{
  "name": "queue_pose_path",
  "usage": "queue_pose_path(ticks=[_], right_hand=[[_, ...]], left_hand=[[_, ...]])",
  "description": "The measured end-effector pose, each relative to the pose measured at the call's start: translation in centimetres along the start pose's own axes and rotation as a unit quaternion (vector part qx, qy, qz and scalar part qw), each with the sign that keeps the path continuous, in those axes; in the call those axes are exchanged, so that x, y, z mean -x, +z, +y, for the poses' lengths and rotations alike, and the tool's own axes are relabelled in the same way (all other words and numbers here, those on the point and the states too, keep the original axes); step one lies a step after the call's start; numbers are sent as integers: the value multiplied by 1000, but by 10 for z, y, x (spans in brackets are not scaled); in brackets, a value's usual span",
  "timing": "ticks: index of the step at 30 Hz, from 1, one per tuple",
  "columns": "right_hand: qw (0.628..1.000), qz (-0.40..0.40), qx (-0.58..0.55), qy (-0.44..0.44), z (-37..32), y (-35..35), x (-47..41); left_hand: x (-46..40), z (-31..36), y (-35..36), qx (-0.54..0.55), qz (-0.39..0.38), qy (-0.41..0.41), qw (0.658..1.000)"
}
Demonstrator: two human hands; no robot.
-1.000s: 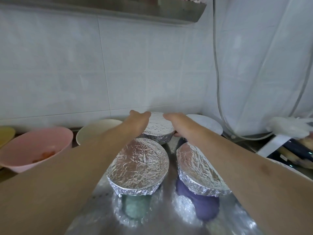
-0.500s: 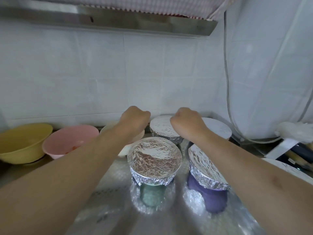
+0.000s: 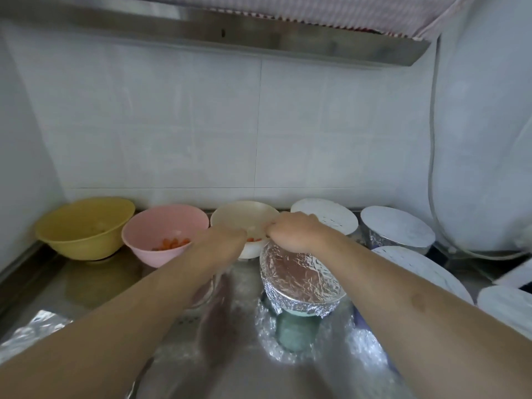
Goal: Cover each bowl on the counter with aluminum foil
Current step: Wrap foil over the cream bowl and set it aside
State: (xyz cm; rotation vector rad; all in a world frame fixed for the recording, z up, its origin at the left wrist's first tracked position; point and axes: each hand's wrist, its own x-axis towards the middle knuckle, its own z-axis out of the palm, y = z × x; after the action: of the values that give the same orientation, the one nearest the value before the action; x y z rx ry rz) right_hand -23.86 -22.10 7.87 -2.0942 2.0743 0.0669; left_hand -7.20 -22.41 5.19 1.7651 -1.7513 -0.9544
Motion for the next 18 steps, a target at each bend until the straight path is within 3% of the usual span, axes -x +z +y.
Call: queue_pose_path(ticks=[3,7,12,18], right_hand=[[998,19,60,-25,1,-1,-2],[993,98,48,-36,-1,-24,12],[971,209,-110,-29,-6,-49,57],[925,339,-154,-78,-31,-29,142]], left_hand=[[-8,-4,3,-62,-5,29,998],[-2,7,-9,-92,45,97,990],[40,23,-48,-131,130,192,964],[132,11,-79,-125,172,251,944]])
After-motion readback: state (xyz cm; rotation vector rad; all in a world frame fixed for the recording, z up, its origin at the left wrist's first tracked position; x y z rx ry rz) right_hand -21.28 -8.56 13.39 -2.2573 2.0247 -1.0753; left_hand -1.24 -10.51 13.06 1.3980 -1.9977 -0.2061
